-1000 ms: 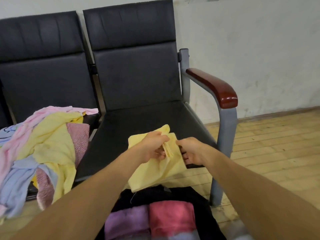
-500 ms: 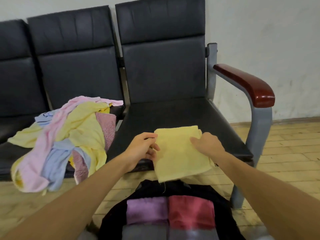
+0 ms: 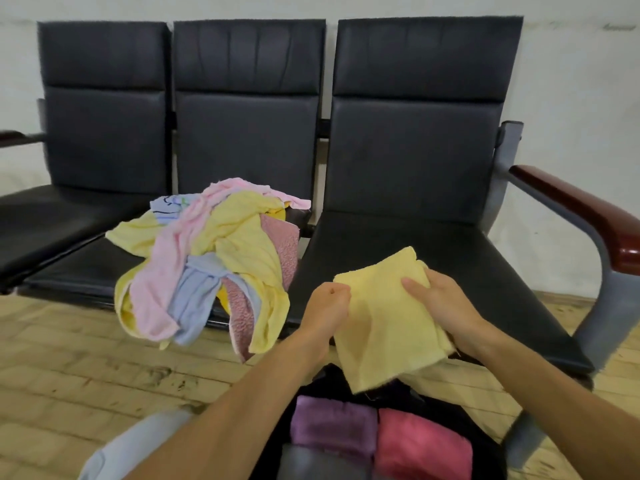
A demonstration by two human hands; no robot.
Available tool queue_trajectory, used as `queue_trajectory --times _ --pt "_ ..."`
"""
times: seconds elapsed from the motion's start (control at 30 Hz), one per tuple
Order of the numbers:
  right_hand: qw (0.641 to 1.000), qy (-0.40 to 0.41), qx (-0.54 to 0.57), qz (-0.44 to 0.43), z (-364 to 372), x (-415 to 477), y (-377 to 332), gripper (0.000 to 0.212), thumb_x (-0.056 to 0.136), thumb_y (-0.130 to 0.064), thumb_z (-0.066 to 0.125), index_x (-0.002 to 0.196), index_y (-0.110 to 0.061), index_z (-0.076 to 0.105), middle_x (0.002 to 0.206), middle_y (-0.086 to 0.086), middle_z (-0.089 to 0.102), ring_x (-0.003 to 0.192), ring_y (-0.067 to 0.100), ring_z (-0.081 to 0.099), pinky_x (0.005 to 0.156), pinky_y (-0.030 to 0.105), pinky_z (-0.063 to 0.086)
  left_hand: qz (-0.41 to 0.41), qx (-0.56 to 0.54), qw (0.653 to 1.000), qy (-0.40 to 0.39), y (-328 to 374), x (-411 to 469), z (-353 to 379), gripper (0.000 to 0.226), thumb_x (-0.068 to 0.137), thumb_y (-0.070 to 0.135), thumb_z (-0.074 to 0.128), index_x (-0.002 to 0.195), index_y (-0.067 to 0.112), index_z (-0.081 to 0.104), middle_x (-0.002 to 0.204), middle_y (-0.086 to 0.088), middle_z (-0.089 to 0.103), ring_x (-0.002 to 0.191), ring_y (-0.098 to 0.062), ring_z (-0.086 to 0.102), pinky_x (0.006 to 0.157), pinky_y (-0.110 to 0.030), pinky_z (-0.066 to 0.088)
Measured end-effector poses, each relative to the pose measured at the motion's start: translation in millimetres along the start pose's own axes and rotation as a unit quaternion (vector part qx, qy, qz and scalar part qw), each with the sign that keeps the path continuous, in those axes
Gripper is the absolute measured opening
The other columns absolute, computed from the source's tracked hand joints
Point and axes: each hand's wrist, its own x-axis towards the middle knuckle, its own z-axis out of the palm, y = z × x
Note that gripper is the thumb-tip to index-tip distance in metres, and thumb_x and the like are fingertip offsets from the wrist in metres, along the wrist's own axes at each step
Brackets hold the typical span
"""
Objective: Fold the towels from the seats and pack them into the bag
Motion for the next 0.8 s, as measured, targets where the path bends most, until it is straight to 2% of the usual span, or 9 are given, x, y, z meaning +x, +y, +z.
queue_trajectory --times 0.07,0.13,0.2,0.27,0.33,0.43,0.53,0.73,0.8 --pt "0.996 -0.024 0.081 0.018 8 -4 -12 0.026 0.098 -0.028 0.055 0.123 -0.021 0.061 0.108 -0.001 0.071 0.099 0.018 0.068 0.089 0.04 0.053 -0.019 0.019 1.0 0.007 -1 2 -4 0.027 0.089 0.021 0.044 0.108 0.007 0.059 0.101 -0.002 0.051 0.086 -0.018 0.049 0.077 -0.03 0.043" --pt "0.988 -0.044 0.142 0.029 12 -7 -19 0.026 0.097 -0.027 0.056 0.122 -0.022 0.061 0.106 0.0 0.072 0.097 0.02 0.069 0.081 0.038 0.054 -0.07 0.004 0.998 0.001 -7 6 -7 0.06 0.076 0.043 0.056 0.13 0.016 0.052 0.122 -0.003 0.052 0.103 -0.023 0.052 0.09 -0.039 0.048" --pt "0.976 -0.061 0.206 0.037 11 -11 -19 0.026 0.097 -0.027 0.056 0.122 -0.022 0.061 0.105 0.001 0.074 0.096 0.021 0.071 0.077 0.039 0.055 -0.128 -0.089 0.987 -0.024 -10 2 -11 0.078 0.065 0.058 0.067 0.131 0.022 0.049 0.124 -0.005 0.056 0.106 -0.027 0.056 0.082 -0.041 0.053" --pt "0.96 -0.067 0.265 0.051 7 -16 -14 0.029 0.097 -0.027 0.056 0.124 -0.019 0.061 0.109 0.006 0.073 0.1 0.027 0.07 0.084 0.046 0.055 -0.163 -0.174 0.968 -0.085 -11 -5 -13 0.064 0.075 0.057 0.071 0.127 0.023 0.053 0.119 -0.006 0.064 0.103 -0.028 0.062 0.07 -0.037 0.054" --pt "0.945 -0.066 0.311 0.074 1 -20 -7 0.031 0.096 -0.028 0.056 0.125 -0.018 0.061 0.111 0.009 0.073 0.103 0.032 0.069 0.09 0.05 0.053 -0.163 -0.232 0.947 -0.152 -16 -8 -14 0.054 0.081 0.053 0.069 0.126 0.024 0.058 0.117 -0.006 0.069 0.106 -0.027 0.066 0.075 -0.038 0.055" --pt "0.933 -0.074 0.339 0.101 -10 -27 -1 0.028 0.095 -0.028 0.057 0.119 -0.014 0.065 0.107 0.012 0.074 0.098 0.033 0.071 0.082 0.046 0.055 -0.156 -0.26 0.936 -0.181 -18 -18 -13 0.048 0.082 0.041 0.071 0.124 0.02 0.063 0.112 -0.007 0.072 0.102 -0.025 0.069 0.079 -0.037 0.055" --pt "0.942 -0.085 0.306 0.105 -22 -33 3 0.024 0.096 -0.024 0.056 0.113 -0.011 0.067 0.104 0.012 0.074 0.092 0.029 0.073 0.075 0.04 0.054 -0.149 -0.249 0.946 -0.144 -14 -24 -19 0.042 0.078 0.035 0.076 0.113 0.015 0.066 0.098 -0.01 0.075 0.086 -0.027 0.072 0.07 -0.037 0.057" --pt "0.978 -0.097 0.162 0.084 -36 -41 24 0.027 0.1 -0.02 0.052 0.123 -0.01 0.063 0.112 0.007 0.073 0.104 0.023 0.069 0.089 0.042 0.055 -0.097 -0.193 0.965 -0.151 -9 -32 -31 0.03 0.087 0.023 0.064 0.115 0.014 0.062 0.103 -0.008 0.074 0.1 -0.026 0.068 0.081 -0.039 0.053" --pt "0.983 -0.102 0.124 0.09 -39 -43 32 0.027 0.1 -0.024 0.051 0.123 -0.013 0.062 0.112 0.005 0.073 0.104 0.021 0.07 0.085 0.041 0.057 -0.077 -0.157 0.97 -0.168 -9 -34 -32 0.028 0.089 0.018 0.061 0.116 0.014 0.061 0.107 -0.006 0.073 0.1 -0.023 0.067 0.08 -0.037 0.053"
